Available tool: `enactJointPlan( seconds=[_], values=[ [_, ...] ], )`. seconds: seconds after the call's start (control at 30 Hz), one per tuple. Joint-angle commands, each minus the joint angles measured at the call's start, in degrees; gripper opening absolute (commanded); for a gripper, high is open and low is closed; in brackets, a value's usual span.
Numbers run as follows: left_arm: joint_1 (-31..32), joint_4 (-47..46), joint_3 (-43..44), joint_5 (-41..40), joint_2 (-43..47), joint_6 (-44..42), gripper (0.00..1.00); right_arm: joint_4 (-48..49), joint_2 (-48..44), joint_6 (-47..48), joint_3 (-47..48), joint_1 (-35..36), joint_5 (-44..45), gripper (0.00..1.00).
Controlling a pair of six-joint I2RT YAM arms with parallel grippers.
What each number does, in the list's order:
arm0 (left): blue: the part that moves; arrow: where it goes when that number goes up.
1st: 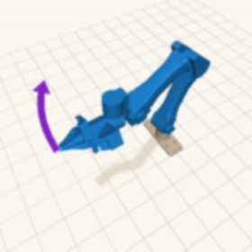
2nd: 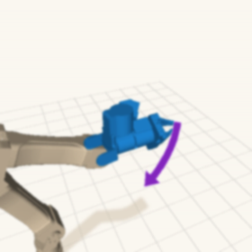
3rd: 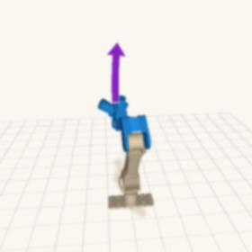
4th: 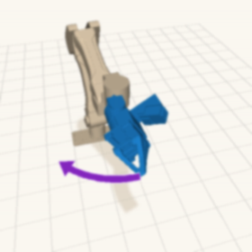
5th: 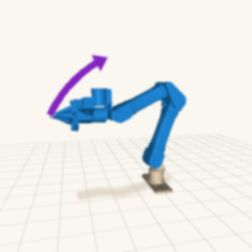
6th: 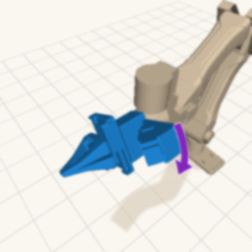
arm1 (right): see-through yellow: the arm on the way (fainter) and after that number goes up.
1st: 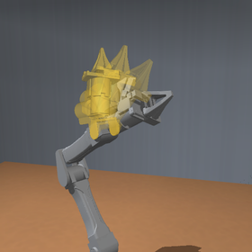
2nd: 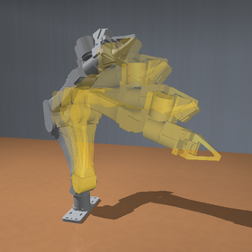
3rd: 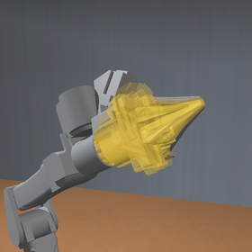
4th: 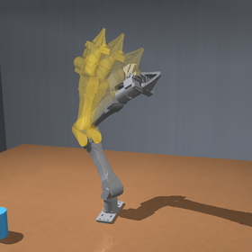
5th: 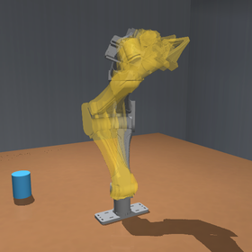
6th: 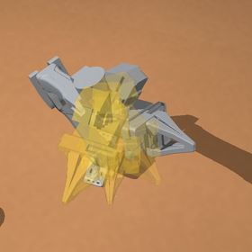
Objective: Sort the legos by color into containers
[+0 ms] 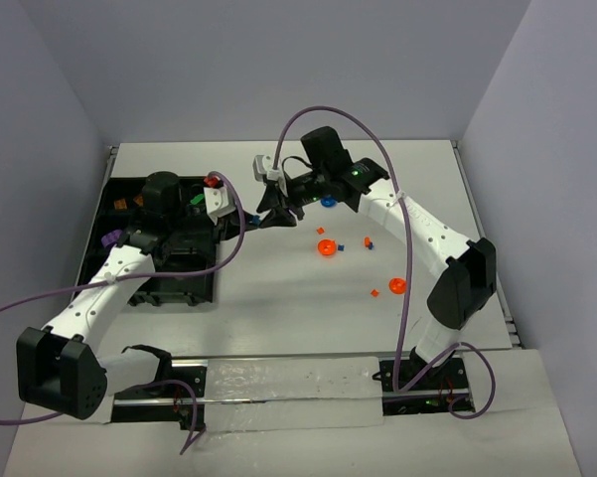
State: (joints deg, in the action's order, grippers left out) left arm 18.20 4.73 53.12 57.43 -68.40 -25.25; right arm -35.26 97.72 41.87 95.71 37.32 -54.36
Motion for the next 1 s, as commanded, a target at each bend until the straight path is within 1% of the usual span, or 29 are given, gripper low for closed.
enactJointPlan(
  seconds=[0.0,0.23,0.33,0.43,0.6,0.67,0.77,0.8,0.87,0.97],
  values=[
    [-0.4,-3.1,1.6,0.2,-0.4,1.5,0.00,0.6,0.7,0.1,3.0,1.0,0.1,0.45],
    [-0.3,-3.4,1.5,0.2,-0.6,2.0,0.00,1.4,0.7,0.1,2.7,1.5,0.9,0.40],
    [-0.3,-3.5,1.5,0.3,-0.7,2.3,0.00,1.9,0.7,-0.2,2.6,1.6,1.4,0.36],
    [-0.3,-3.7,1.5,0.1,-0.8,2.8,0.00,2.9,0.5,-0.6,2.1,1.9,2.8,0.27],
    [-0.3,-3.1,1.3,-0.3,-0.5,2.5,0.00,2.6,0.4,-0.6,1.8,2.0,4.3,0.05],
    [-0.4,-2.5,1.1,-0.6,-0.2,2.0,0.00,2.6,0.0,-0.6,1.6,2.0,4.5,0.02],
    [-1.8,-4.2,-0.8,-0.7,0.2,5.6,0.00,2.4,-1.0,-0.7,0.7,1.2,4.5,0.00],
    [-3.2,-4.2,-1.2,-0.3,0.0,6.7,0.00,2.5,-1.5,-1.1,0.0,0.7,4.4,0.00],
    [-4.7,-3.9,-1.1,0.0,-0.2,6.8,0.00,2.3,-2.1,-1.2,-0.7,-0.1,4.5,0.00],
    [-8.6,-1.7,-1.2,0.3,-0.1,5.5,0.00,2.0,-3.5,-0.9,-2.2,-1.6,4.7,0.00]
  ],
)
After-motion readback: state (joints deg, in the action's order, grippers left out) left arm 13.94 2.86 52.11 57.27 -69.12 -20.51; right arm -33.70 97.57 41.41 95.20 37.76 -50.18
